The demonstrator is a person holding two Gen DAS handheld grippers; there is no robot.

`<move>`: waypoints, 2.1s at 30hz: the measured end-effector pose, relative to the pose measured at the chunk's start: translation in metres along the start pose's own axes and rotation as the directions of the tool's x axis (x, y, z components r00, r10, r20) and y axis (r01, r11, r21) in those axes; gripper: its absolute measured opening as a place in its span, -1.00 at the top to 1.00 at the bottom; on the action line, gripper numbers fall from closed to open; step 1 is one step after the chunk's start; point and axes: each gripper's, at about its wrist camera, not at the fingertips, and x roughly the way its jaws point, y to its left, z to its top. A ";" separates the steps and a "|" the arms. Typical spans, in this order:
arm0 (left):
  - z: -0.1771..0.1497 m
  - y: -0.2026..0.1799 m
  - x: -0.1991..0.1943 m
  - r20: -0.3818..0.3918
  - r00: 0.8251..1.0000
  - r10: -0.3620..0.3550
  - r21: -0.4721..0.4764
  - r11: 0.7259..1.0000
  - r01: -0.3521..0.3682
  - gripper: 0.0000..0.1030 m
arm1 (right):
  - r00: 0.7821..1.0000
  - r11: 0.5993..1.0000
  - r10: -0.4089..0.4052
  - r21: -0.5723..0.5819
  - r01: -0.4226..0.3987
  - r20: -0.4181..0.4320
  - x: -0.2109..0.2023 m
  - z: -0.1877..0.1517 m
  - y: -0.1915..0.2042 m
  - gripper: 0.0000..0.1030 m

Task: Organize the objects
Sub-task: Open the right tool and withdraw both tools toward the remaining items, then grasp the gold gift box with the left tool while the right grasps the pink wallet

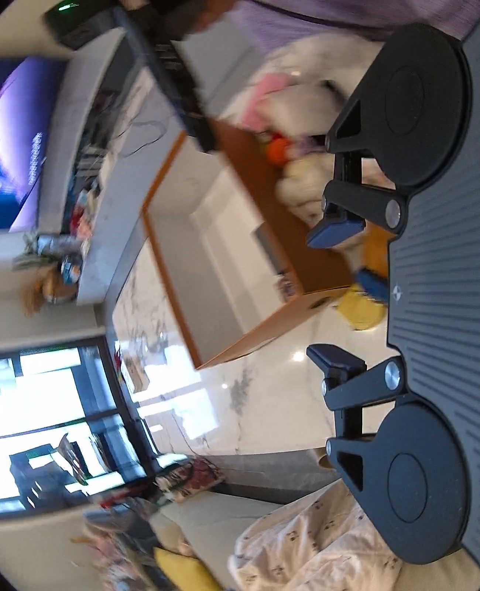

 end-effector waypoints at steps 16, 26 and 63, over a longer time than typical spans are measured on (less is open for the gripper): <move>-0.087 -0.017 0.056 -0.210 0.978 0.008 0.100 0.995 0.014 -0.44 | 0.961 0.951 -0.277 0.135 0.277 -0.019 0.007 -0.129 -0.046 -0.61; -0.094 -0.015 0.059 -0.215 0.976 0.017 0.058 0.998 -0.004 -0.53 | 0.933 0.928 -0.359 0.095 0.359 -0.020 0.012 -0.126 -0.054 -0.69; -0.099 -0.006 0.034 -0.308 0.948 0.076 -0.443 0.871 -0.214 -0.55 | 0.922 0.948 -0.319 -0.067 0.312 -0.220 0.074 -0.095 -0.090 -0.91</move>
